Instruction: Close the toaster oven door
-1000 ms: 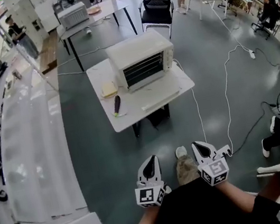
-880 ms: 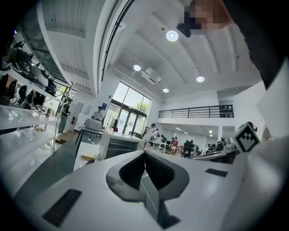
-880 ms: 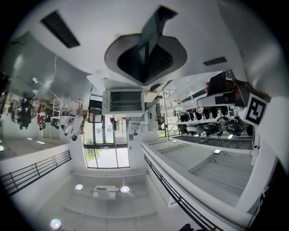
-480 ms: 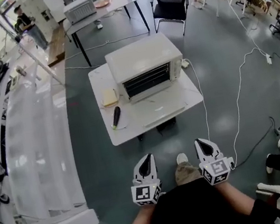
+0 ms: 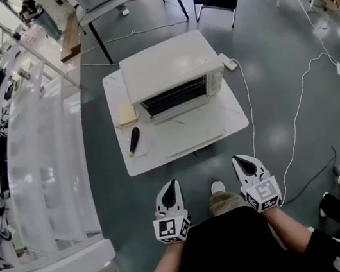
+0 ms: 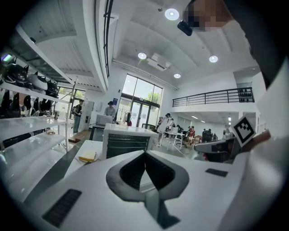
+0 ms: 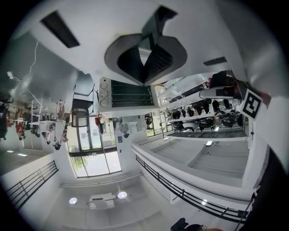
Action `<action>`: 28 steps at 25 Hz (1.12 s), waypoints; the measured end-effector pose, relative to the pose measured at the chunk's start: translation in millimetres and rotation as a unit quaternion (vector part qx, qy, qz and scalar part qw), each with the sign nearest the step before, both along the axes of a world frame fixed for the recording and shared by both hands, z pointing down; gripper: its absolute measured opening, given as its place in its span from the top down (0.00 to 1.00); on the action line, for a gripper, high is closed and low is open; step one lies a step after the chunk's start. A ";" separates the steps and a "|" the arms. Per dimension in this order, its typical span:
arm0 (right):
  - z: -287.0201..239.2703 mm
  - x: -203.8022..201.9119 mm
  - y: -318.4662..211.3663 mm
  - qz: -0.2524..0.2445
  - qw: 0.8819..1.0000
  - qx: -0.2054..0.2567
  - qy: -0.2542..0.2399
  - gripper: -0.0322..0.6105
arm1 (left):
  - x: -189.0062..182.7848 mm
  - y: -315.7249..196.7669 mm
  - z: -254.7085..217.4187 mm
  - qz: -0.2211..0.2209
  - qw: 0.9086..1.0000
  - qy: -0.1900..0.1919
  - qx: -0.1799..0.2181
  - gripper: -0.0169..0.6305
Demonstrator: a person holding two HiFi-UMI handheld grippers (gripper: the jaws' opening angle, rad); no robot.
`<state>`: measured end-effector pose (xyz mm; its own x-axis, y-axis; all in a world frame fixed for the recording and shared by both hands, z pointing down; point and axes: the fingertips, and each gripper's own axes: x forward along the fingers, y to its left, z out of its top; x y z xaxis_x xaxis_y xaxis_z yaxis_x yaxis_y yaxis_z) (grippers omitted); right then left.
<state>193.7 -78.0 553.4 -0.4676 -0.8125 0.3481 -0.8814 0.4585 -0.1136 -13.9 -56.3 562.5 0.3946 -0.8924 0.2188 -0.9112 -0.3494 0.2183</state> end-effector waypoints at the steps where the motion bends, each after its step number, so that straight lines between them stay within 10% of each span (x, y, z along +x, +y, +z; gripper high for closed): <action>1: 3.1 0.6 -8.0 -0.011 1.000 0.000 0.000 0.92 | 1.4 -7.0 2.4 -0.008 1.000 0.004 -0.001 0.95; 11: 37.8 -16.4 -37.8 -0.065 0.997 -0.031 0.011 0.92 | -20.8 -30.6 58.6 -0.101 0.990 0.068 -0.073 0.95; 28: 27.8 -93.0 -54.9 -0.106 0.994 -0.010 0.013 0.92 | -47.6 -67.3 175.2 -0.088 0.979 0.075 -0.166 0.94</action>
